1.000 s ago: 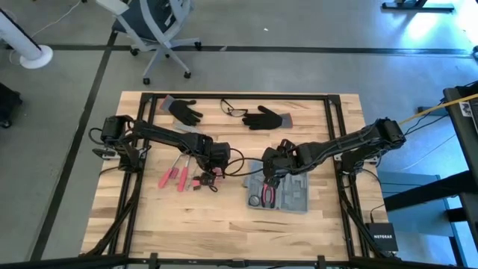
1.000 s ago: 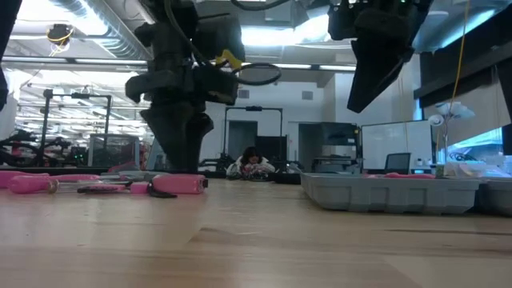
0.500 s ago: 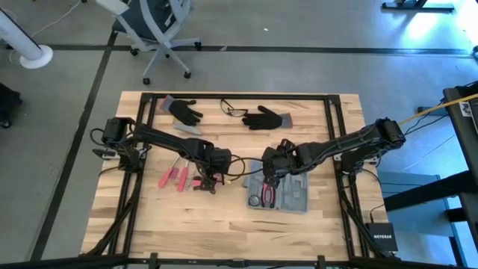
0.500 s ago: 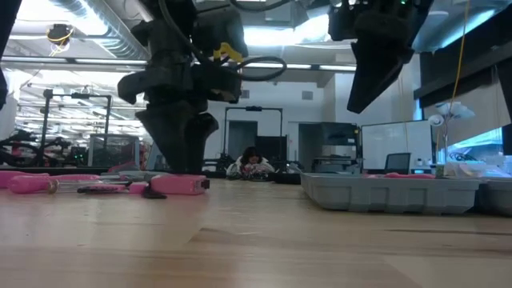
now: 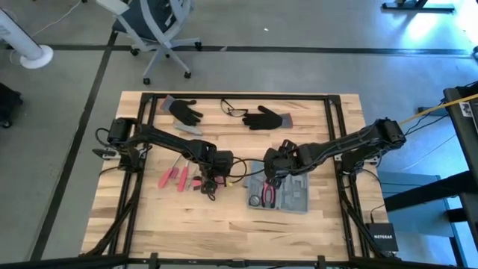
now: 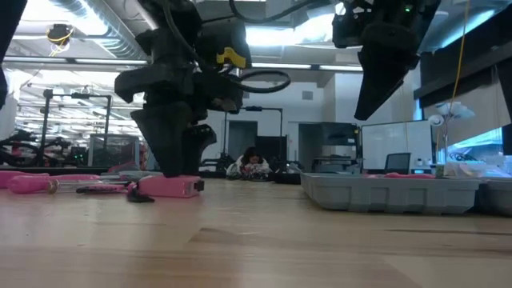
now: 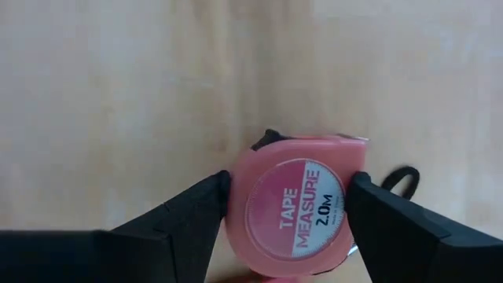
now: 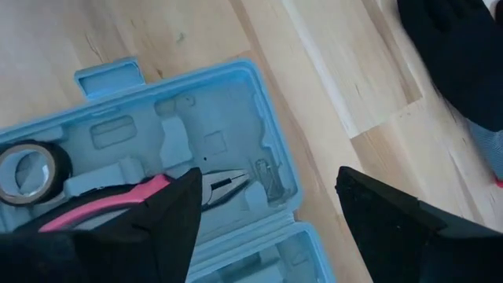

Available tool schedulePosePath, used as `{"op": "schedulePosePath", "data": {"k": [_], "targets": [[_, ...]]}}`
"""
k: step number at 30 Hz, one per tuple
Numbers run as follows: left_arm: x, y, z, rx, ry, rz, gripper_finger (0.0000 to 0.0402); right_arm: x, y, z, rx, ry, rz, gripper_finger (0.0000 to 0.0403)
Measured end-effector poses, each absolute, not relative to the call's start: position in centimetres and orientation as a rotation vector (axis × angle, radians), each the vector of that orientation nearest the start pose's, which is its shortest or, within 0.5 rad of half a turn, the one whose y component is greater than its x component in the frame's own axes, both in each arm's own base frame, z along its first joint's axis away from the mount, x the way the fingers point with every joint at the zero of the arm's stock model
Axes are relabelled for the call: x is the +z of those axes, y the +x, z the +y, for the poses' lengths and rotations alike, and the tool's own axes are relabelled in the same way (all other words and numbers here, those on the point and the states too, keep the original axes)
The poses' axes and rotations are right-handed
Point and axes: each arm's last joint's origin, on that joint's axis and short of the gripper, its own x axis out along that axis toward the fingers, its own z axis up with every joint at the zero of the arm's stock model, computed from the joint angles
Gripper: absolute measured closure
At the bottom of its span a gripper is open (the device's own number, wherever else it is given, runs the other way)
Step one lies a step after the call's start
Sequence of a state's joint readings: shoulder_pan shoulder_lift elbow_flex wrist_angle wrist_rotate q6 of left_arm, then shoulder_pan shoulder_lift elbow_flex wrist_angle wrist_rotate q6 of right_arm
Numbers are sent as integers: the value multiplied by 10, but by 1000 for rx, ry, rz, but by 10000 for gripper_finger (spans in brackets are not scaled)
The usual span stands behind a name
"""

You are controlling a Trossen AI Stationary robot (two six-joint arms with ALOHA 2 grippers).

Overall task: Prefit tool cases
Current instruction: Put the orange measuring tape into the gray prefit tool case

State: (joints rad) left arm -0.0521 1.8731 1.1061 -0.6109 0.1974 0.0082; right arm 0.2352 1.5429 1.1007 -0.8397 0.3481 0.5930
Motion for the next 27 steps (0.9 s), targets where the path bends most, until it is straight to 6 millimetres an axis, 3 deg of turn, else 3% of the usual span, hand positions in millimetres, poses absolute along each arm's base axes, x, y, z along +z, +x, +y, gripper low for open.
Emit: {"op": "schedulePosePath", "data": {"k": [6,27], "targets": [[132,332,-18,-281,-104,1396,150,226,281,57,-450,148,1140,121],[135,334,-4,-246,-115,1363,150,226,281,57,-453,140,1138,121]]}}
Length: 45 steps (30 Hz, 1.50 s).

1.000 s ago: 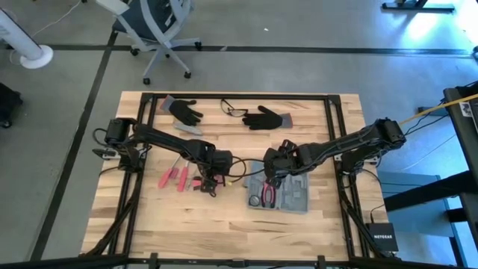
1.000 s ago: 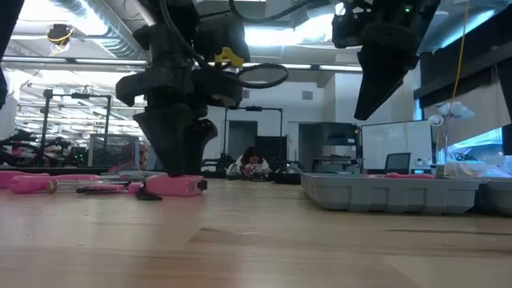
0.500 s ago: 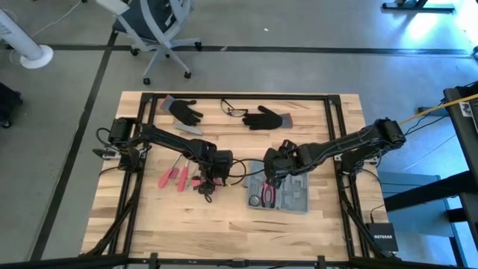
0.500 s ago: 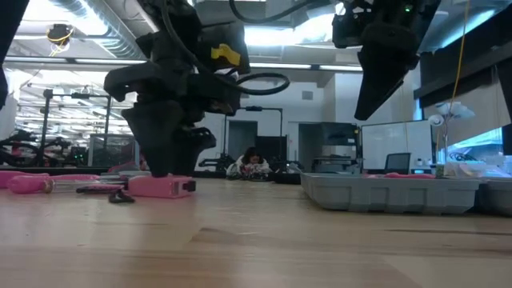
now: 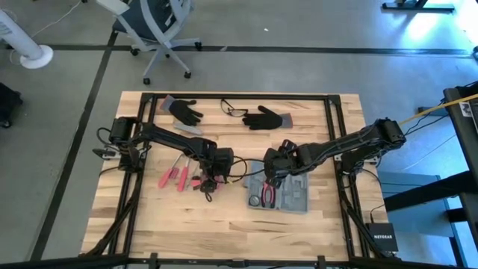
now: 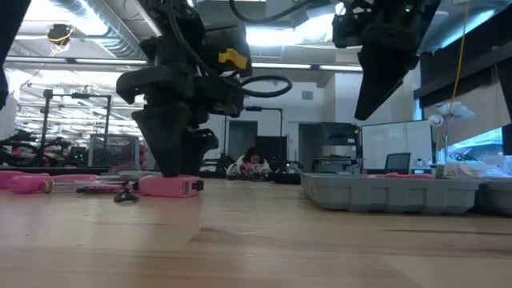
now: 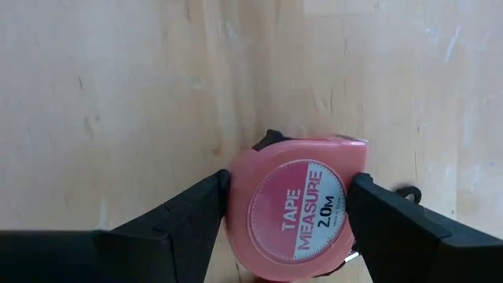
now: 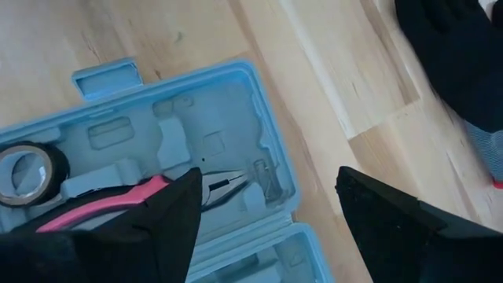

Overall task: Prefit tool cases
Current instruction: Put the orange measuring tape into the gray prefit tool case

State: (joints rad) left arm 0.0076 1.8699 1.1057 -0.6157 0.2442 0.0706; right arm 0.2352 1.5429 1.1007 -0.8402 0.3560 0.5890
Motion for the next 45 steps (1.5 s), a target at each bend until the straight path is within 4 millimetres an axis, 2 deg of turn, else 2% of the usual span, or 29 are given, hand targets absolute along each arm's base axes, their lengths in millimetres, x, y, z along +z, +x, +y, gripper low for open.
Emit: {"op": "schedulePosePath", "data": {"k": [10,21,25,31,35,40,45], "targets": [[138,330,10,-161,-201,1413,148,226,281,57,-438,115,1142,121],[143,326,27,-154,-114,1477,54,226,281,55,-461,74,1131,121],[143,325,35,-167,-142,1473,48,226,281,56,-448,82,1141,121],[144,316,42,-242,-89,1529,47,226,280,56,-451,77,1152,121],[152,313,44,-279,-17,1530,47,226,280,56,-451,78,1152,121],[168,321,45,-235,199,1510,47,226,280,56,-450,78,1151,121],[173,324,33,-266,331,1511,47,226,280,56,-450,78,1152,121]]}}
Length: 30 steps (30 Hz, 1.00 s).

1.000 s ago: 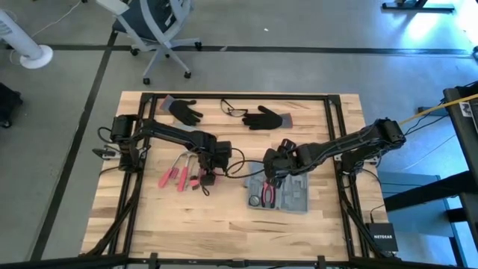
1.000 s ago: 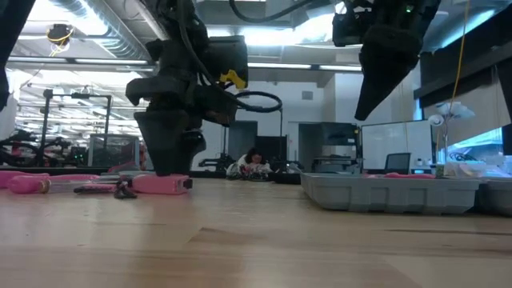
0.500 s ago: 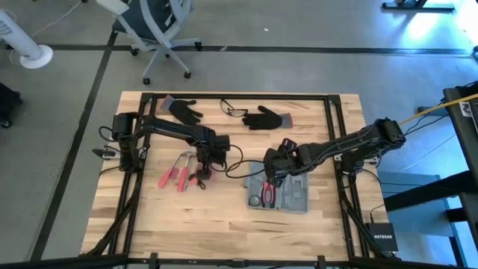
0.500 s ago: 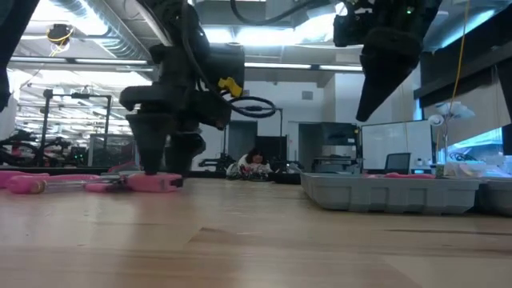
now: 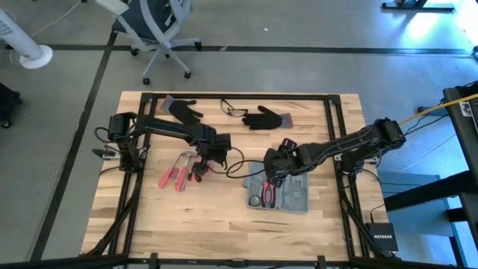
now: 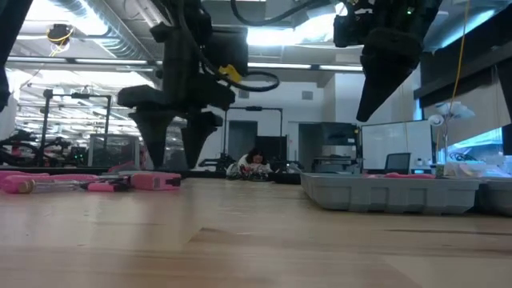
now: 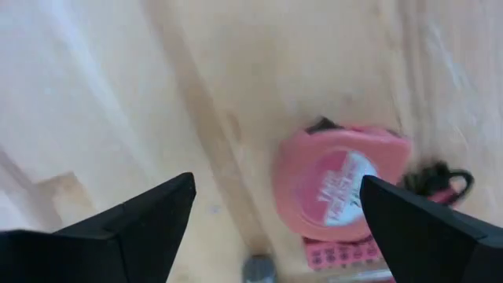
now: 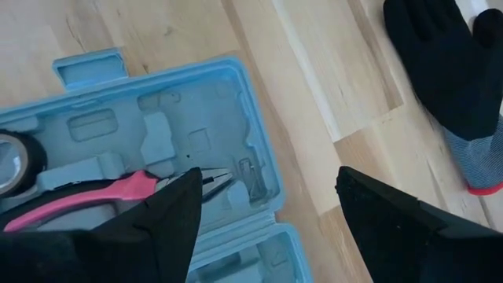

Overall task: Prefit tool cases
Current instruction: Put the orange measuring tape into the gray prefit tool case

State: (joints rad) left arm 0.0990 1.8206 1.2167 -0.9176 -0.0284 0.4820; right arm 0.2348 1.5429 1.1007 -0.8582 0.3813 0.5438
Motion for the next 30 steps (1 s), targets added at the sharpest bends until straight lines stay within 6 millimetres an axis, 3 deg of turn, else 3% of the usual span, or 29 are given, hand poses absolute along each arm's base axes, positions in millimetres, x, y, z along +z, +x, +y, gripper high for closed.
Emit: {"op": "schedulePosePath", "data": {"k": [10,19,30], "targets": [[162,319,6,-295,482,1525,47,226,280,56,-454,76,1147,121],[145,306,7,-305,473,1575,47,226,280,55,-464,69,1139,121],[148,307,28,-300,359,1539,47,227,284,56,-458,92,1100,121]]}}
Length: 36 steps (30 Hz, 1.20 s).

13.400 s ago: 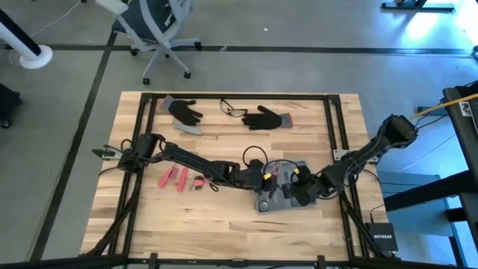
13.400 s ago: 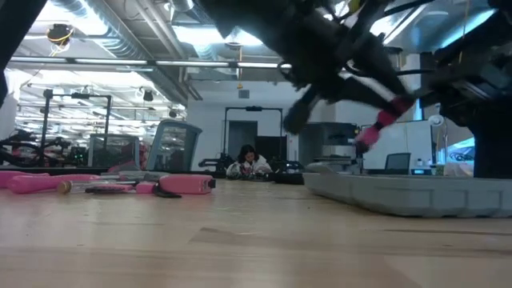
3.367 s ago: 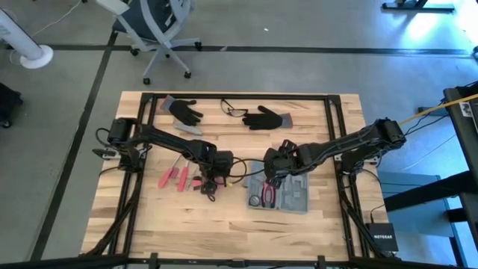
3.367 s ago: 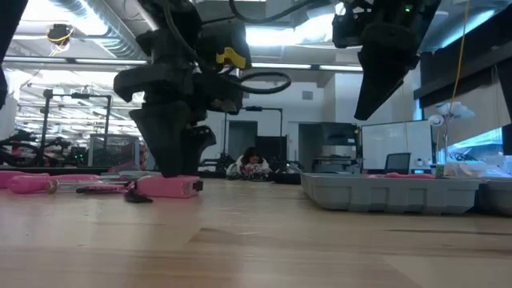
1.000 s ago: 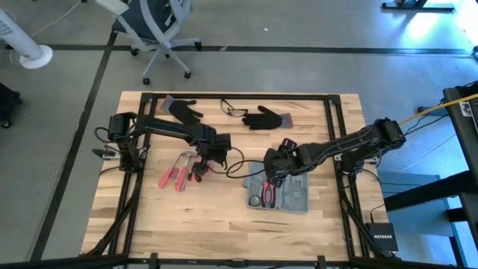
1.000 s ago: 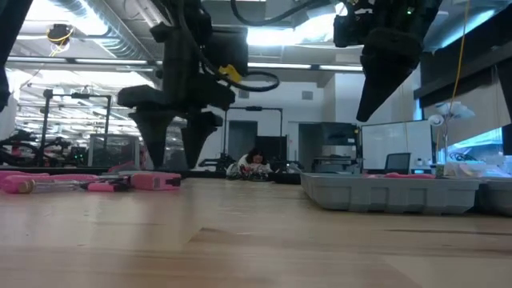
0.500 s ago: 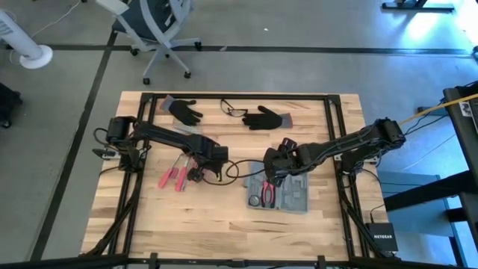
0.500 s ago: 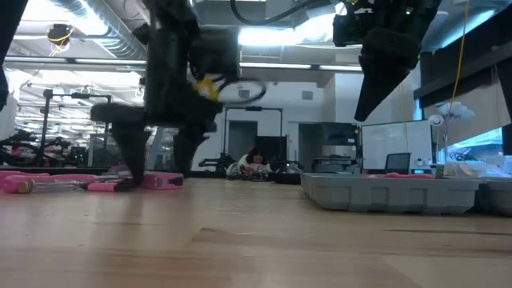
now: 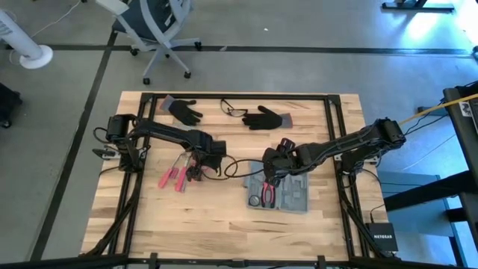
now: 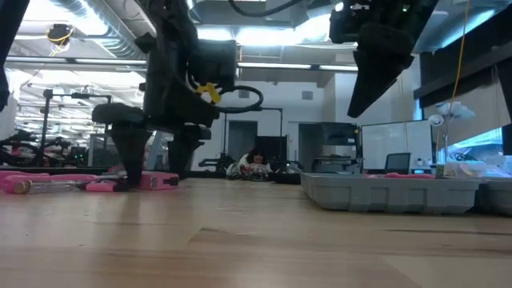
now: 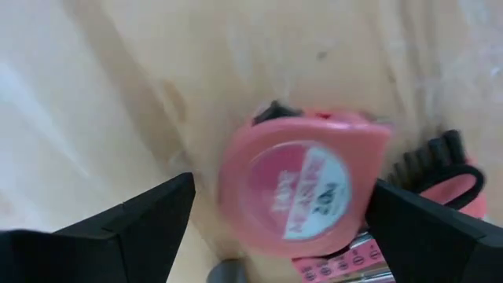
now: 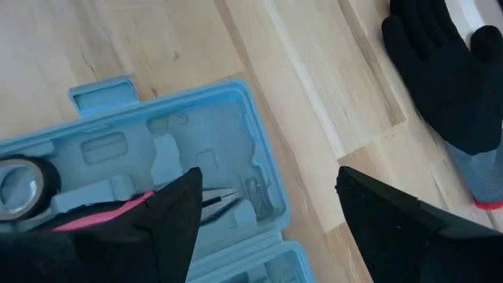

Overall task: Prefit tool cases
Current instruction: Put the orange measuring tape into the gray prefit tool case

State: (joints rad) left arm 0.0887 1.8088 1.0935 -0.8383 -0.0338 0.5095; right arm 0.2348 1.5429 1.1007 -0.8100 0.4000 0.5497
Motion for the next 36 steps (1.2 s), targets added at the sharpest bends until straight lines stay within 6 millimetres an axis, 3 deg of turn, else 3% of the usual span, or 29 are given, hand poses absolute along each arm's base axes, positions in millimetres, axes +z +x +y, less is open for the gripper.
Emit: {"op": "schedulePosePath", "data": {"k": [7,13,27,36], "targets": [[148,308,36,-340,291,1492,47,227,284,57,-453,102,1103,121],[141,306,33,-350,346,1482,51,227,284,57,-453,102,1104,121],[137,300,33,-301,408,1532,143,227,284,57,-441,113,1112,121],[154,305,26,-299,439,1526,147,227,281,57,-442,105,1140,121]]}}
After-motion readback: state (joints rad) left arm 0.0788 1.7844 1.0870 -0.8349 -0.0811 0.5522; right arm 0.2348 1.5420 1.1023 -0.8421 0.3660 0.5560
